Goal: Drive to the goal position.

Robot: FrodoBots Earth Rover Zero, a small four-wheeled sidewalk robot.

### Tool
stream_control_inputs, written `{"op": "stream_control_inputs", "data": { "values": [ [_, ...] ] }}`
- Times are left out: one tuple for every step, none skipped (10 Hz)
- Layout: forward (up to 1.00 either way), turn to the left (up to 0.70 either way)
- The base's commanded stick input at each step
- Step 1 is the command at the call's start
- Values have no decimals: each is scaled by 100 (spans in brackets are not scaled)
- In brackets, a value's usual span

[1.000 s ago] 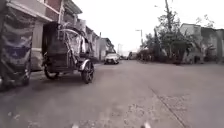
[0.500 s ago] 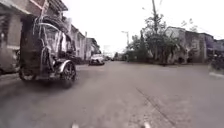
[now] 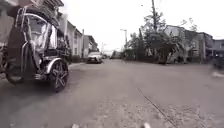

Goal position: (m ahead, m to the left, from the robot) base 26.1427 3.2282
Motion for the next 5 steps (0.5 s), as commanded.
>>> {"op": "stream_control_inputs", "data": {
  "values": [
    [70, 35],
    [70, 35],
    [70, 0],
    [70, 0],
    [70, 0]
  ]
}}
